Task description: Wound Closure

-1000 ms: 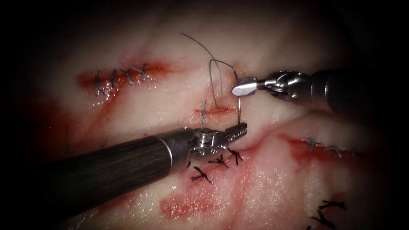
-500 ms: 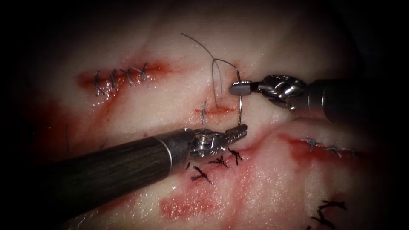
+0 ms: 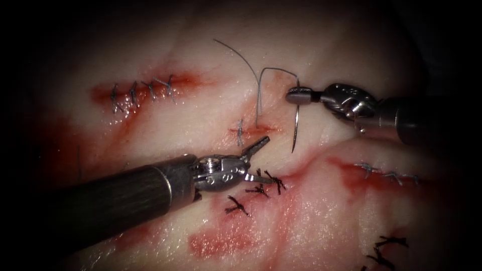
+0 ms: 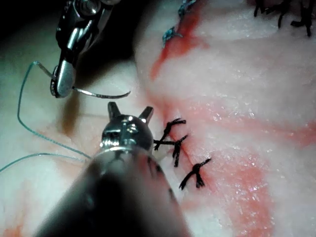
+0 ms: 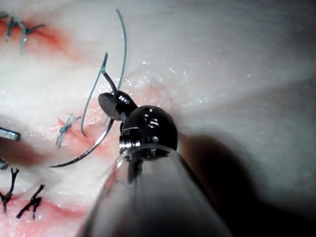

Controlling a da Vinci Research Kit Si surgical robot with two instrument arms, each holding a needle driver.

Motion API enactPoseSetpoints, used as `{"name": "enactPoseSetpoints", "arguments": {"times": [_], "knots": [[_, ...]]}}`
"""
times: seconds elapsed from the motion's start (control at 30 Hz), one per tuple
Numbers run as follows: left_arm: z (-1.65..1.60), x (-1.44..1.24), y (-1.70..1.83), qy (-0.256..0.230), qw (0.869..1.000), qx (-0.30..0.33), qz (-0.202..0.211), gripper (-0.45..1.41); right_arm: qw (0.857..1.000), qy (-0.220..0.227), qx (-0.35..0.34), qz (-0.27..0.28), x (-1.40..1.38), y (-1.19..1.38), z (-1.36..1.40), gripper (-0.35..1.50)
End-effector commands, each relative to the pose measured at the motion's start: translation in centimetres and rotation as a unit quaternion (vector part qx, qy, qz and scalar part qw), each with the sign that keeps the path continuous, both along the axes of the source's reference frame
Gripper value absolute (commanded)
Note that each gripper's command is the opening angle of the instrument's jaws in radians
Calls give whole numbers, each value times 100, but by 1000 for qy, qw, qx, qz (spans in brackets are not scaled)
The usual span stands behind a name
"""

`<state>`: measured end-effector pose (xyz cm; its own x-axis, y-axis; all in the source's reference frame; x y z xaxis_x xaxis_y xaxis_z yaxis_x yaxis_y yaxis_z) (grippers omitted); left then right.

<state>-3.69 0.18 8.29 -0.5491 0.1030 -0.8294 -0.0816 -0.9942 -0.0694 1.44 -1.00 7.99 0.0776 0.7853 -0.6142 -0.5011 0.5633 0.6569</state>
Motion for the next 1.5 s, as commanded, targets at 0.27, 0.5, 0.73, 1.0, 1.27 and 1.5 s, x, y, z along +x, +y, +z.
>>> {"name": "enactPoseSetpoints", "arguments": {"times": [0.27, 0.5, 0.73, 1.0, 1.27, 1.5], "knots": [[55, 14, 26, 29, 998, 43, 37, -45, 999, 30, -30, -23, 28, -2, -3, -35], [121, 20, 33, 137, 987, 51, 66, -45, 998, 39, -37, -25, 30, -3, -7, -35], [151, 24, 40, 166, 983, 47, 69, -45, 998, 41, -42, -28, 33, -3, -7, -35], [169, 18, 53, 180, 981, 45, 66, -45, 997, 45, -44, -34, 44, -7, -9, -35], [184, 1, 43, 179, 978, 62, 87, -45, 997, 47, -45, -34, 41, -7, -9, -35], [185, 5, 39, 188, 975, 71, 95, -45, 997, 46, -47, -35, 40, -6, -9, -35]]}}
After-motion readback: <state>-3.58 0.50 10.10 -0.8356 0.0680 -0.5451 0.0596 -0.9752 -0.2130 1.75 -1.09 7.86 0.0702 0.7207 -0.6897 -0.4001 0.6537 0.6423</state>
